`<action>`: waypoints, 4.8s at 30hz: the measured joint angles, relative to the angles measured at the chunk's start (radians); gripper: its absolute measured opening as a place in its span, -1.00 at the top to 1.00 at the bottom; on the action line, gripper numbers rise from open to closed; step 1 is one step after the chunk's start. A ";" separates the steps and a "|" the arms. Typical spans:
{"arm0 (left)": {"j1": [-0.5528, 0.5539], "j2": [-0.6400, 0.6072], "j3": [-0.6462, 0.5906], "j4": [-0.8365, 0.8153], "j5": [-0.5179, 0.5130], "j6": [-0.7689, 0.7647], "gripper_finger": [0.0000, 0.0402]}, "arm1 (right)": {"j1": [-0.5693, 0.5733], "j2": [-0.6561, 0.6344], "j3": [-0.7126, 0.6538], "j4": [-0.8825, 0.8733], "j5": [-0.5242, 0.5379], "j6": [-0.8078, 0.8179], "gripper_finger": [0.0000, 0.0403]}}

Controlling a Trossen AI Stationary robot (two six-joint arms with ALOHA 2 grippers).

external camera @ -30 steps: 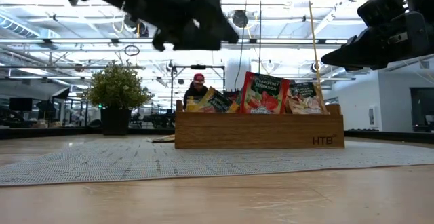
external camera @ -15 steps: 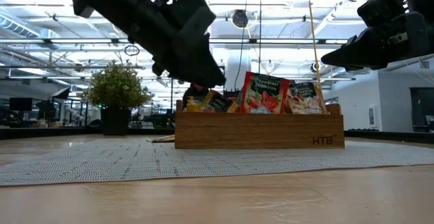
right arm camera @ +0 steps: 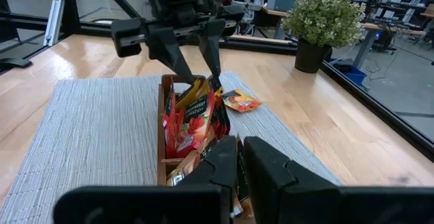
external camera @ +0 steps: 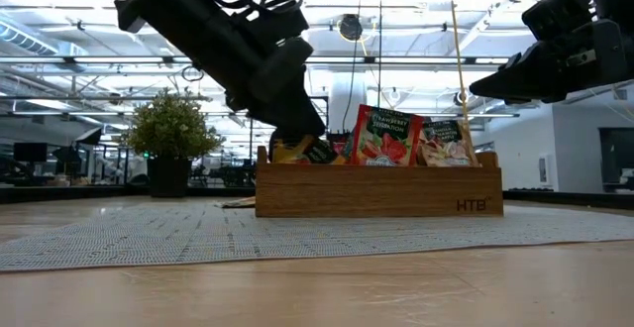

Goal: Pick & Place Tea
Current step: Put the yellow tea bag into the left section of the wooden organizer

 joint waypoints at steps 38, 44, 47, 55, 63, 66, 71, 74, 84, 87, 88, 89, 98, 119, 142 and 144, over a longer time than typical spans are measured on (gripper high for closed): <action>0.004 -0.005 0.000 0.000 0.249 0.003 0.97 | 0.000 0.000 0.000 0.001 0.002 -0.014 0.91; -0.037 -0.029 -0.001 0.029 0.146 -0.032 0.98 | 0.000 0.000 0.000 0.000 0.002 -0.014 0.91; -0.080 -0.029 0.000 0.025 0.073 -0.074 0.98 | 0.000 0.000 0.000 -0.003 0.002 -0.014 0.91; -0.210 -0.028 -0.019 0.011 -0.272 -0.229 0.99 | 0.000 0.000 0.000 -0.008 0.002 -0.014 0.91; -0.232 -0.012 -0.065 0.114 -0.418 -0.255 0.99 | 0.000 0.000 0.000 0.006 0.002 -0.014 0.91; -0.228 0.020 -0.092 0.159 -0.434 -0.246 0.99 | 0.000 0.000 0.000 0.011 0.002 -0.014 0.91; -0.221 0.101 -0.114 0.276 -0.432 -0.225 0.99 | 0.000 0.000 0.000 0.014 0.001 -0.011 0.91; -0.222 0.133 -0.114 0.347 -0.430 -0.163 0.99 | 0.000 0.000 0.000 0.015 0.001 -0.011 0.91; -0.222 0.136 -0.114 0.362 -0.455 -0.088 0.80 | 0.000 0.000 0.000 0.013 0.000 -0.011 0.91; -0.222 0.135 -0.114 0.362 -0.508 -0.064 0.67 | 0.000 0.000 0.000 0.013 0.000 -0.011 0.91; -0.222 0.135 -0.114 0.359 -0.517 -0.060 0.61 | 0.000 0.000 0.000 0.012 0.000 -0.011 0.91; -0.220 0.135 -0.114 0.359 -0.522 -0.062 0.55 | 0.000 0.000 0.000 0.009 0.000 -0.011 0.91; -0.193 0.124 -0.114 0.346 -0.405 -0.074 -0.01 | 0.000 0.000 0.000 0.008 0.000 -0.011 0.91; 0.167 -0.250 -0.109 -0.388 0.182 -0.408 -0.11 | 0.000 0.000 0.000 0.000 0.003 -0.015 0.91; 0.323 -0.021 -0.098 -0.409 0.435 -0.277 -0.28 | -0.001 0.004 0.000 -0.006 0.009 -0.037 0.91; 0.323 -0.029 -0.100 -0.429 0.433 -0.283 -0.28 | -0.001 0.004 0.000 -0.006 0.009 -0.037 0.91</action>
